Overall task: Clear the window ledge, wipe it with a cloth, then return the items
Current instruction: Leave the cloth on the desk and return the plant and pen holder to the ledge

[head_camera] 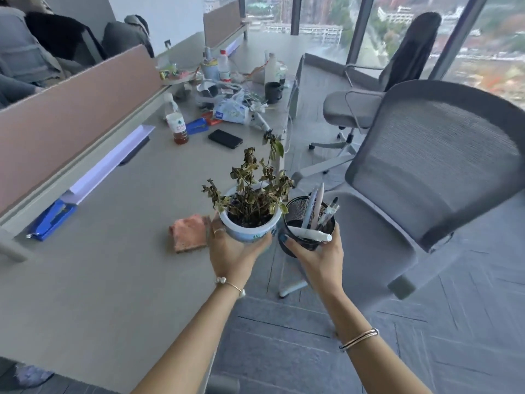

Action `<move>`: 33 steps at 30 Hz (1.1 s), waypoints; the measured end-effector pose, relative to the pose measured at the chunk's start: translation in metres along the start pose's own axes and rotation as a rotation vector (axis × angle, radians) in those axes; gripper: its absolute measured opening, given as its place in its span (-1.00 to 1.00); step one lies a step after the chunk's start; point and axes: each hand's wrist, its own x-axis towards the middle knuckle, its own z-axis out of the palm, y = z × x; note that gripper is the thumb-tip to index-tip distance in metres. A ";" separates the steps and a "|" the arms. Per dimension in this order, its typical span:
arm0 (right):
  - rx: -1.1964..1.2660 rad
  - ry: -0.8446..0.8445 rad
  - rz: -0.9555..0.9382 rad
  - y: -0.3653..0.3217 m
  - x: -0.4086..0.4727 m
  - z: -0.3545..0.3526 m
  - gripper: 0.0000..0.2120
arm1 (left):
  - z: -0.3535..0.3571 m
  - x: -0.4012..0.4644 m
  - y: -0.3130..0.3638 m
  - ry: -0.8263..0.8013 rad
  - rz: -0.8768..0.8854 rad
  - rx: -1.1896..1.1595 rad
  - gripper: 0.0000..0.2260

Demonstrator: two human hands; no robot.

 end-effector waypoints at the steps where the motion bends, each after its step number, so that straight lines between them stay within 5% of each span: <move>1: -0.005 0.031 0.008 0.003 0.005 -0.018 -0.34 | 0.016 -0.006 0.010 -0.021 0.008 -0.005 -0.26; 16: -0.006 0.429 0.076 0.072 0.052 -0.322 -0.44 | 0.255 -0.142 0.175 -0.331 0.188 -0.133 -0.23; 33: -0.116 1.033 0.247 0.119 -0.013 -0.553 -0.36 | 0.424 -0.302 0.296 -0.866 0.326 -0.276 -0.18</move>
